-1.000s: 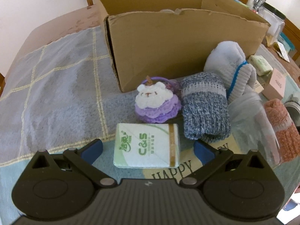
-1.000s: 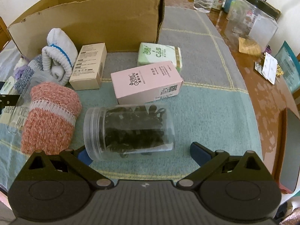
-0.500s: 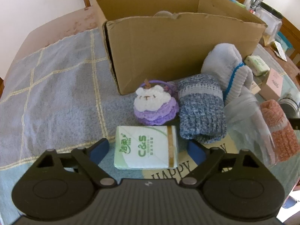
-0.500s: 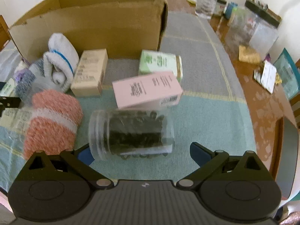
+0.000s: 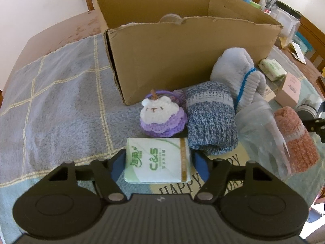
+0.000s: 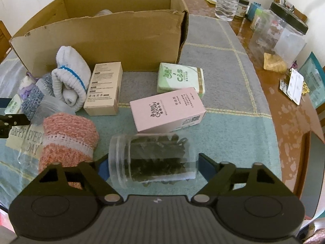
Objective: Organize objects
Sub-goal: 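Lift the tea jar with the right tool while the left tool grasps the C&S tissue pack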
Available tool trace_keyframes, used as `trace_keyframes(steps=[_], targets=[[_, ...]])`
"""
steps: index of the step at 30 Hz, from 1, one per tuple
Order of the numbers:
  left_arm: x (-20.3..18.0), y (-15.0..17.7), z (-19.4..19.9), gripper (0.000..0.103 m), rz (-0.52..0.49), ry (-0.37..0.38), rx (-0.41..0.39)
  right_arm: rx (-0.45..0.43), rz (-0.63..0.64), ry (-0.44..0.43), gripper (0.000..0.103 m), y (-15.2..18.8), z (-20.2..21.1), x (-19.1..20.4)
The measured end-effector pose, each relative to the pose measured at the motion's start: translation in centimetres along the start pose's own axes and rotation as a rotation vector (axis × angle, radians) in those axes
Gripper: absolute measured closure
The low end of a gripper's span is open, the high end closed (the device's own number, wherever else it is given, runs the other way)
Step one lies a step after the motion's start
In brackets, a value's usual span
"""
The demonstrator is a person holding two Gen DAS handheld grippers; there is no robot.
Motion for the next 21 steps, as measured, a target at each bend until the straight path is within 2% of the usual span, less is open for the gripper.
trace_keyframes(steps=[1, 2, 8, 13, 17, 21], targets=[[0.0, 0.1, 0.1, 0.039, 0.001, -0.001, 0.000, 0.000, -0.002, -0.009, 0.023, 0.0, 0.0, 0.0], [-0.4, 0.7, 1.2, 0.039, 0.003, -0.001, 0.002, 0.002, -0.003, -0.012, 0.023, 0.0, 0.0, 0.0], [-0.3, 0.9, 1.9, 0.040, 0.002, -0.005, 0.011, 0.003, 0.013, -0.025, 0.023, 0.1, 0.7, 0.0], [-0.4, 1.5, 5.2, 0.040, -0.003, 0.009, 0.024, -0.009, 0.056, -0.039, 0.023, -0.3, 2.2, -0.2], [-0.4, 0.7, 7.3, 0.040, -0.028, 0.030, 0.036, -0.017, 0.092, -0.064, 0.023, -0.8, 3.7, -0.4], [-0.4, -1.9, 7.7, 0.040, -0.050, 0.053, 0.044, -0.041, 0.135, -0.097, 0.023, -1.8, 5.4, -0.6]])
Point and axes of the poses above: each gripper's, at about its wrist camera, not at the fingertips, and z roughly against the way its jaws point, x to its left, y to its underside, the point moved 3 cm from there along -z, roughly the way its jaws point, and after that the axes turned 14 degrees about z, right-handed, at the moved point
